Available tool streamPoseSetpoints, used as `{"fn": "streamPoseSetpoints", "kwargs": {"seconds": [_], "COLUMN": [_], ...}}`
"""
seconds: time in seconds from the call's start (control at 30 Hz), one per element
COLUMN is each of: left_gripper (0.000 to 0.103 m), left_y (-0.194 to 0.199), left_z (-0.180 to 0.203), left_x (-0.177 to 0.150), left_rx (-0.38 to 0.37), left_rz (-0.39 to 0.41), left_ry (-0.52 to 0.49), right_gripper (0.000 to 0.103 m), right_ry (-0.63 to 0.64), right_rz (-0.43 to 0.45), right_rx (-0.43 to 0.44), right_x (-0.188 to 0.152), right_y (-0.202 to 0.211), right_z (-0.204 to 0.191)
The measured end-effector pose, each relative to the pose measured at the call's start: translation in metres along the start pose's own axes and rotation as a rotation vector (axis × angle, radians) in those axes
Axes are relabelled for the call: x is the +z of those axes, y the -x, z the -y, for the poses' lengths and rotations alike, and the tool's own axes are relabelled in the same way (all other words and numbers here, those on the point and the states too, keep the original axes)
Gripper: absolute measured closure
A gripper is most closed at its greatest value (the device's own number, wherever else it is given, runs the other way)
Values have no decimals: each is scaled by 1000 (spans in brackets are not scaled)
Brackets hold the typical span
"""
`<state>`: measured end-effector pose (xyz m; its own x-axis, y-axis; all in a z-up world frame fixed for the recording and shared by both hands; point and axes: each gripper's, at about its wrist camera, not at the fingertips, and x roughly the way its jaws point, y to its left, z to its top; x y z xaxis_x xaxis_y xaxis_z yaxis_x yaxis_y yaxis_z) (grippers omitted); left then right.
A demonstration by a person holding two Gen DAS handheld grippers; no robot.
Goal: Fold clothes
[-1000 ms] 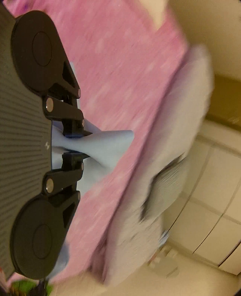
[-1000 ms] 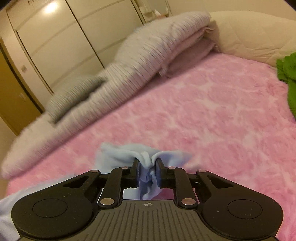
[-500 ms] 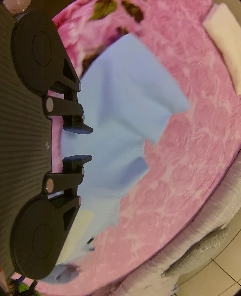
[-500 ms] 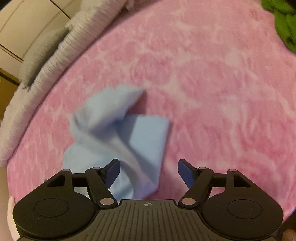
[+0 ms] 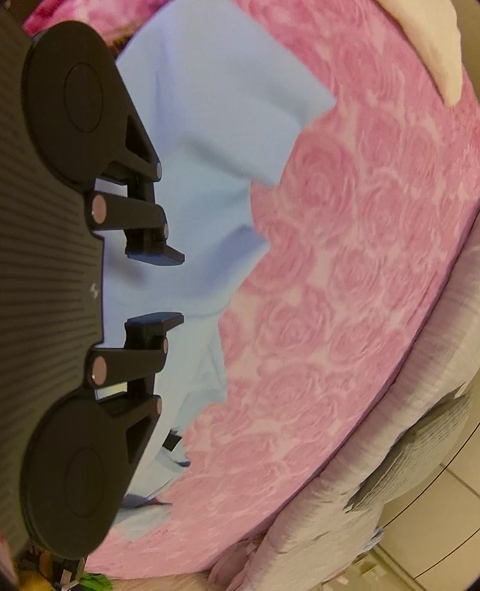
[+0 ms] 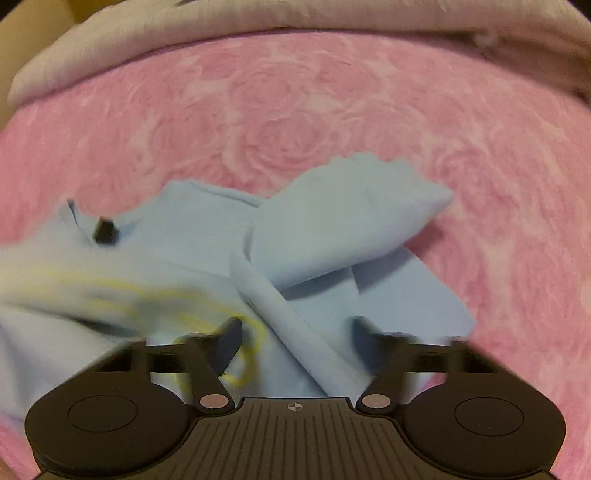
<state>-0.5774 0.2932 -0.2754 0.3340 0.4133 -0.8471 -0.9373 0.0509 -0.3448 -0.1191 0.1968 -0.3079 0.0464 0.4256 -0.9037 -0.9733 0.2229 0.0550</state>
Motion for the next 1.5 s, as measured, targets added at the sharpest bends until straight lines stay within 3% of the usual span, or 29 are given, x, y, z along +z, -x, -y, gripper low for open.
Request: {"fn": "streamPoseSetpoints", "kwargs": {"seconds": [0.07,0.2,0.23,0.4,0.47,0.5,0.57,0.63,0.67,0.8,0.93,1.03,1.33,1.5], "left_gripper": [81,81,81,80,79,79,79,78,78,78,77,76,67,71], "left_y": [-4,-4,-6,-28,-43,-56,-80,-105,-116,-149,-146,-129,-138,-133], "left_z": [5,10,11,19,25,30,37,43,43,40,29,25,41,49], "left_x": [4,18,23,49,60,68,80,90,91,81,43,20,16,-2], "left_rx": [-16,-28,-37,-56,-56,-55,-59,-57,-55,-39,-43,-28,69,110], "left_rz": [-2,17,21,26,22,10,-18,-59,-93,-246,-375,-331,-298,-231], "left_ry": [-19,-66,-74,-96,-122,-145,-188,-227,-246,-307,-382,-422,-450,-435], "right_gripper": [97,97,97,96,87,79,65,39,36,36,36,36,36,36], "right_ry": [-75,-459,-565,-897,-1028,-1022,-877,-761,-708,-537,-370,-230,29,139], "right_rz": [50,232,237,64,-8,-11,78,156,167,142,74,28,-30,-65], "right_rx": [-28,-129,-158,-260,-300,-318,-332,-298,-252,-56,22,49,76,99], "right_x": [-5,-33,-46,-99,-120,-122,-101,-73,-59,-10,19,27,32,27], "right_y": [9,68,78,92,98,101,105,98,88,35,-13,-38,-71,-84], "right_z": [18,100,120,174,196,197,177,158,151,125,91,68,49,41]}}
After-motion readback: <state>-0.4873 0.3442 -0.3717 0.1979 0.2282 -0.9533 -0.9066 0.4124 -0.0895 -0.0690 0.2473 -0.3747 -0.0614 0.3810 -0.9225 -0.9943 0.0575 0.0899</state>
